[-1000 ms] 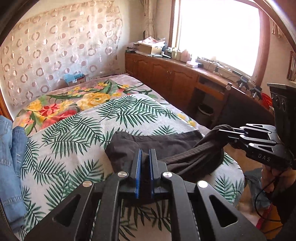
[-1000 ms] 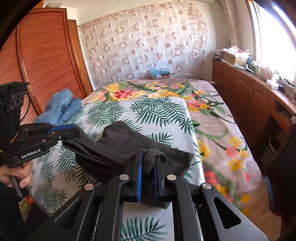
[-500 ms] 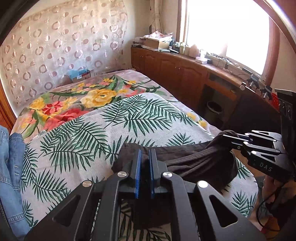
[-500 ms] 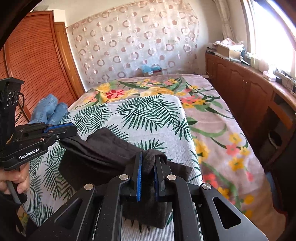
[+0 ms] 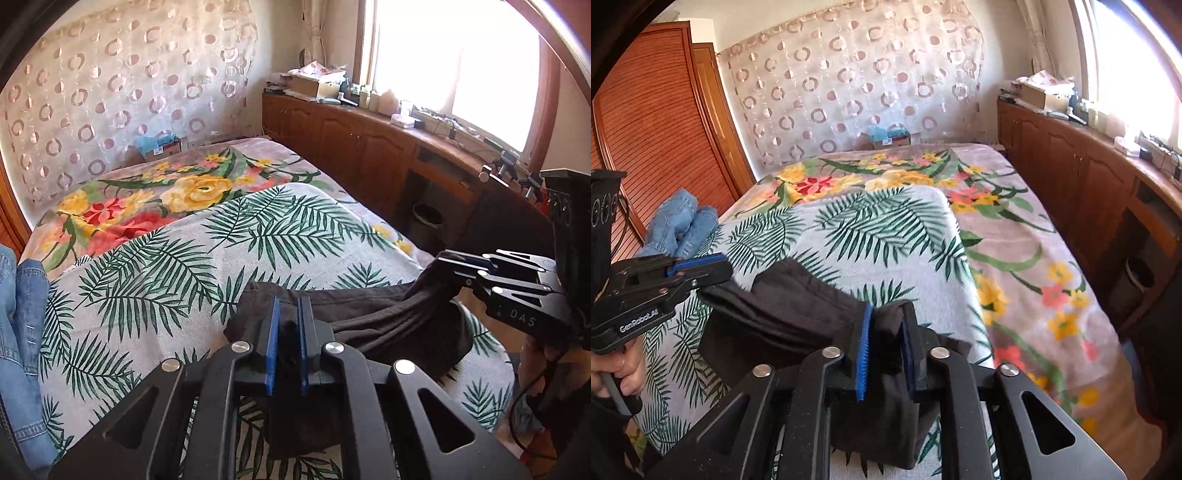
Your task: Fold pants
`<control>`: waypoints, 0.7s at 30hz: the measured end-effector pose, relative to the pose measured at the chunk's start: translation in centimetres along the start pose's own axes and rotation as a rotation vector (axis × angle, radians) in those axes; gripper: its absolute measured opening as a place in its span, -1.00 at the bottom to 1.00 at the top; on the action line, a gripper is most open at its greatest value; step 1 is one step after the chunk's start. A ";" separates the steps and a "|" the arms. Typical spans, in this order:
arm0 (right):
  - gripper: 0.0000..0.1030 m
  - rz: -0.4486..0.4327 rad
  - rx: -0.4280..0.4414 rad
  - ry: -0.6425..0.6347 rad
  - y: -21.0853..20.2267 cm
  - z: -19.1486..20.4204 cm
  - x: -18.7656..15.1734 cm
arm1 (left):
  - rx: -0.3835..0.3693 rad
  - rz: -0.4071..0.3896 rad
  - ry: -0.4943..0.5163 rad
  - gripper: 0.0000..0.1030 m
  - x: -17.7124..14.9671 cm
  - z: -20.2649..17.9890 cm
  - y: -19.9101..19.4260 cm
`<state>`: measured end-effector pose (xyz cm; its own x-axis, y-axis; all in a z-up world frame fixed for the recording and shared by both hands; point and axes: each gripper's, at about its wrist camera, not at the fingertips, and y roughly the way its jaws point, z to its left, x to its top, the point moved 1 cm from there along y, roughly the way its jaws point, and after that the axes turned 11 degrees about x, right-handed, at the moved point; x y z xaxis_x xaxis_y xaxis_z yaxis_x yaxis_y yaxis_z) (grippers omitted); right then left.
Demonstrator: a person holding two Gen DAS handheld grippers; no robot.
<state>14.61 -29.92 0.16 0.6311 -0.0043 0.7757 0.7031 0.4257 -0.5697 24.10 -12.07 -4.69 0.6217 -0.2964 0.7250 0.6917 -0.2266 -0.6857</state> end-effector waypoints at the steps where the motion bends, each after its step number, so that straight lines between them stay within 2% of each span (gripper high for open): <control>1: -0.59 -0.009 -0.006 -0.001 -0.2 0.0 0.1 | -0.002 -0.006 0.002 -0.82 0.1 0.0 -0.3; 5: -0.58 -0.032 -0.008 -0.004 -1.5 0.0 0.1 | 0.002 -0.023 0.010 -0.73 0.3 0.0 -1.1; 7: -0.58 -0.041 -0.012 -0.005 -2.1 0.1 -0.4 | 0.002 -0.023 0.012 -0.55 0.3 -0.1 -1.4; 10: -0.57 -0.040 0.001 -0.001 -2.8 0.1 -1.6 | 0.009 -0.032 0.026 -0.14 -0.1 -0.2 -1.7; 12: -0.49 -0.029 0.006 -0.002 -3.0 0.1 -2.4 | 0.005 -0.034 0.035 0.11 -0.8 -0.2 -1.8; 14: -0.40 -0.015 0.003 -0.010 -3.0 0.3 -3.1 | -0.001 -0.022 0.041 0.27 -1.5 -0.2 -1.5; 21: -0.37 0.059 0.013 -0.008 -2.8 0.1 -5.8 | 0.012 0.056 0.023 0.32 -4.8 0.7 0.3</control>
<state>8.96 -30.98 -2.73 0.6690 0.0283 0.7427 0.6599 0.4371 -0.6111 21.57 -10.07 -8.35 0.6514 -0.3292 0.6836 0.6601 -0.1983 -0.7245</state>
